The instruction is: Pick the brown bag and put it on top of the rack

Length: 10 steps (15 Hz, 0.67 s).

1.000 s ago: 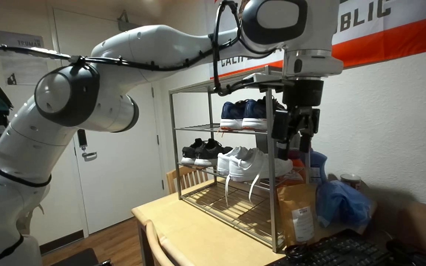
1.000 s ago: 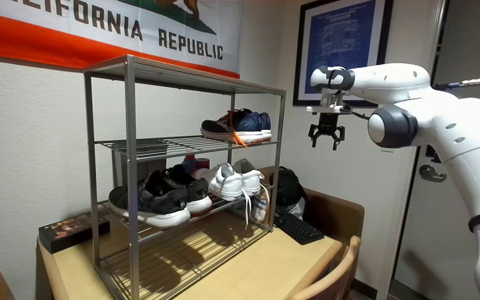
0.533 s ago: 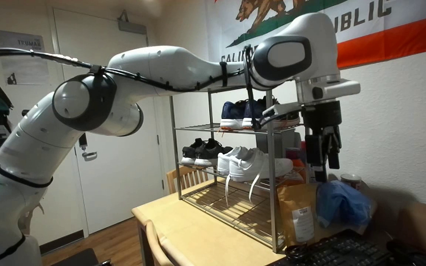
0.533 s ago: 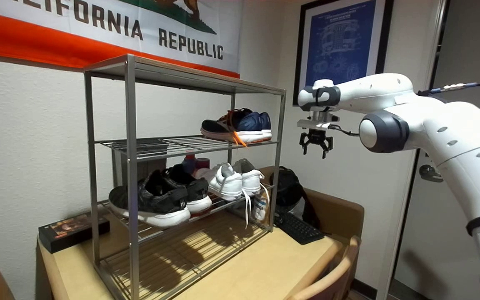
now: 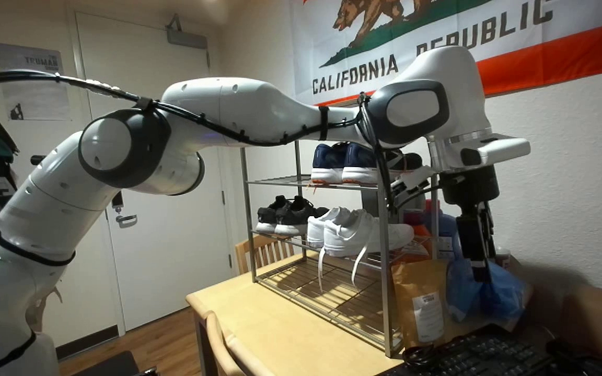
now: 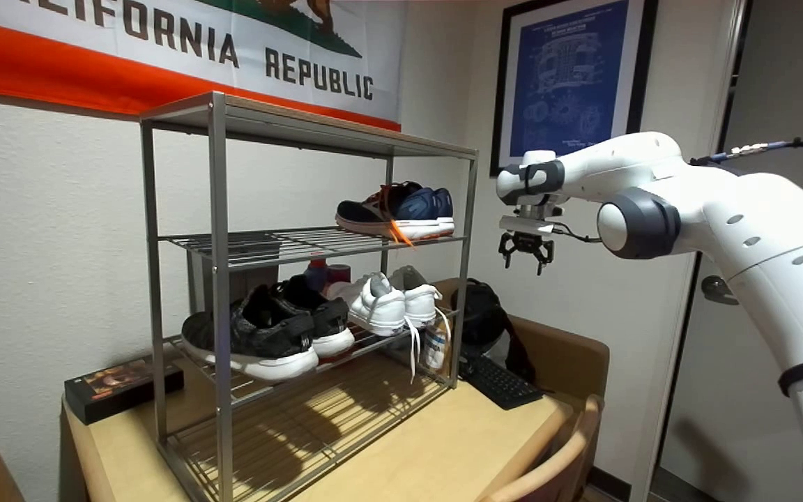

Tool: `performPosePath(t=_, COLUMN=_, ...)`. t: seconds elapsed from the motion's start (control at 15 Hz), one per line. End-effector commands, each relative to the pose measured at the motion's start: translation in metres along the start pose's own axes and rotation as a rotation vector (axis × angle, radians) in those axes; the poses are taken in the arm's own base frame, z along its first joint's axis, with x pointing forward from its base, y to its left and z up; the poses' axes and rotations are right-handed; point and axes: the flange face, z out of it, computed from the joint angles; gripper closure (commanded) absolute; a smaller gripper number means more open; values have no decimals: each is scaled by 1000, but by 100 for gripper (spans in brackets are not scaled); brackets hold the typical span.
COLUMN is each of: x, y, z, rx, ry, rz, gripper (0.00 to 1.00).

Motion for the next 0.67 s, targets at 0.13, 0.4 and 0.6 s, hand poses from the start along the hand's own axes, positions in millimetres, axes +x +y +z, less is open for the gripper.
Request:
performPosePath(t=0.13, x=-7, y=11, z=-2, rx=-41, ry=-41, rz=-260, gripper=0)
performPosePath(t=0.4, x=-8, y=20, z=2, rx=-77, ry=-74, rz=-485, gripper=0)
performPosePath(t=0.6, x=-2, y=13, z=11, rx=-80, ry=-47, rz=-512, gripper=0)
